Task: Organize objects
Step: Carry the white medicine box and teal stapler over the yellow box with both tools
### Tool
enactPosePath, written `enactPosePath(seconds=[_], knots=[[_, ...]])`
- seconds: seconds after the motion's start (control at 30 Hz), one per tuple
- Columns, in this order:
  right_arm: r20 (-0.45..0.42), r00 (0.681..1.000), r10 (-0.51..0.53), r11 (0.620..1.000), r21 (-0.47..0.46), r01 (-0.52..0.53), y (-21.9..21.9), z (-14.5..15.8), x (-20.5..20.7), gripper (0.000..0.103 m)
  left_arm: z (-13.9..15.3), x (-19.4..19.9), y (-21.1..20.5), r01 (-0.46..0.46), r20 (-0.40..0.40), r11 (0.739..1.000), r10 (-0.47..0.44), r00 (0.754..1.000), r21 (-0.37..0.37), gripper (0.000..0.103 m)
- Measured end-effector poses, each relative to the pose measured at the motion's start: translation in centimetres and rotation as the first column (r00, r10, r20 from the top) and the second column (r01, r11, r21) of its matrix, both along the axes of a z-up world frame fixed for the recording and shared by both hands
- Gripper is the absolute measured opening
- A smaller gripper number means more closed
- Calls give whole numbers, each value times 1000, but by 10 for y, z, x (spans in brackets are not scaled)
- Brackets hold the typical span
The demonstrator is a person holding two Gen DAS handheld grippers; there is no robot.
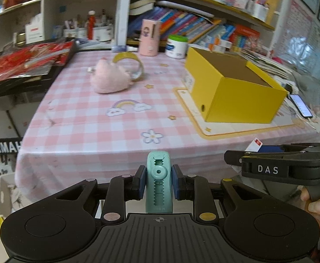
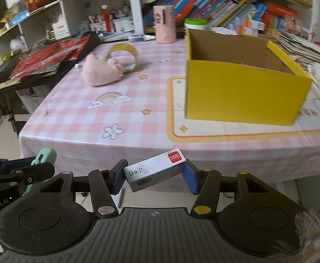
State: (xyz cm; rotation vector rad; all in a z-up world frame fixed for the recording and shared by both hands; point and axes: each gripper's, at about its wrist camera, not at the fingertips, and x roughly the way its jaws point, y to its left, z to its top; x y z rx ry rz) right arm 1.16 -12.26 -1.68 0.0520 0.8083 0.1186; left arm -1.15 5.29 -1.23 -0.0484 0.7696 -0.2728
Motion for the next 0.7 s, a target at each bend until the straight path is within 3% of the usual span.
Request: enactPosePath(seconds=[0.5, 0.7], knots=[[-28, 978, -205, 979, 5, 205, -68, -5, -16, 52, -3, 19, -67, 194, -15, 981, -194, 981, 10, 23], [-35, 972, -234, 972, 8, 234, -87, -5, -10, 52, -2, 32, -84, 214, -16, 977, -214, 977, 15, 23]])
